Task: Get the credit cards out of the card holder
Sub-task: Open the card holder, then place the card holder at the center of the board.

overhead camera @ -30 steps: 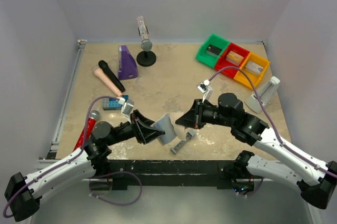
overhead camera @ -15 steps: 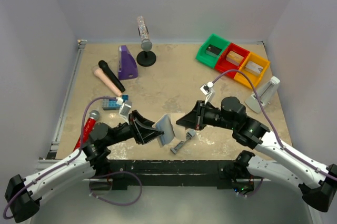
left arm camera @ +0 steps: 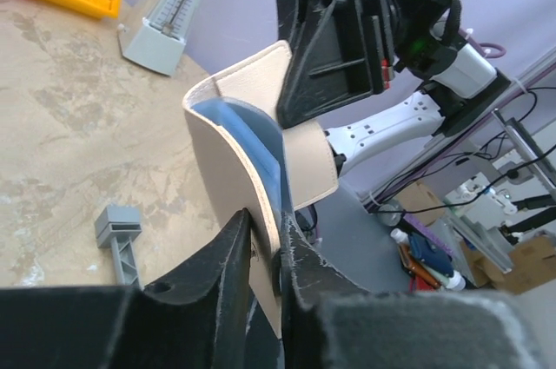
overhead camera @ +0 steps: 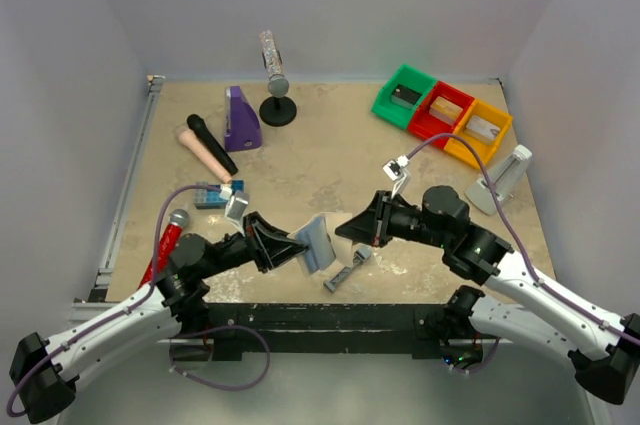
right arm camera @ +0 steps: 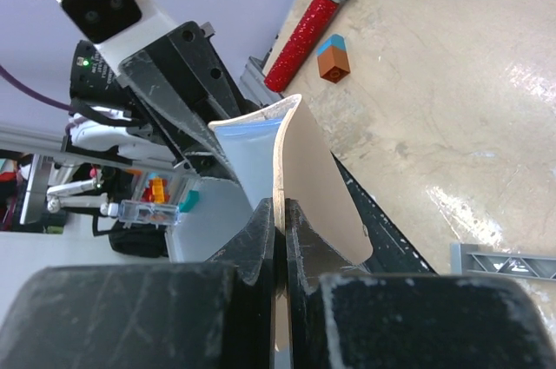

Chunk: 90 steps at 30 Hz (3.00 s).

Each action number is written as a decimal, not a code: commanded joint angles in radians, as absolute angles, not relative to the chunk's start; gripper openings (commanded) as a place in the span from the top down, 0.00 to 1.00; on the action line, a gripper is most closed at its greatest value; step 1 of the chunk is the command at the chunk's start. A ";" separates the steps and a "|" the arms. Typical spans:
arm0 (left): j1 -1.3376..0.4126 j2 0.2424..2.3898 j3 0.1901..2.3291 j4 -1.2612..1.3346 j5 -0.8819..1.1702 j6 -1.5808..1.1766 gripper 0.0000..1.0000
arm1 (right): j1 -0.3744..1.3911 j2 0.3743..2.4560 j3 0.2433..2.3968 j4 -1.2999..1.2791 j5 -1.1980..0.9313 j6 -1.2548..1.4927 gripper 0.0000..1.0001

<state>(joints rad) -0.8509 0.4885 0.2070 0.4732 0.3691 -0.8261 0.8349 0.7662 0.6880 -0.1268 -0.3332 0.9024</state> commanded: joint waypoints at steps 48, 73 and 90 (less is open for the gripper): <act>-0.752 0.991 0.648 -0.090 0.179 -0.718 1.00 | 0.845 1.003 0.809 -0.265 -0.250 0.561 1.00; -0.583 1.377 0.597 0.164 0.443 -0.698 1.00 | 0.606 1.520 0.689 0.158 -0.538 0.673 1.00; -0.555 1.473 0.696 -0.035 0.252 -0.681 0.80 | 0.561 1.654 0.723 0.123 -0.451 0.664 1.00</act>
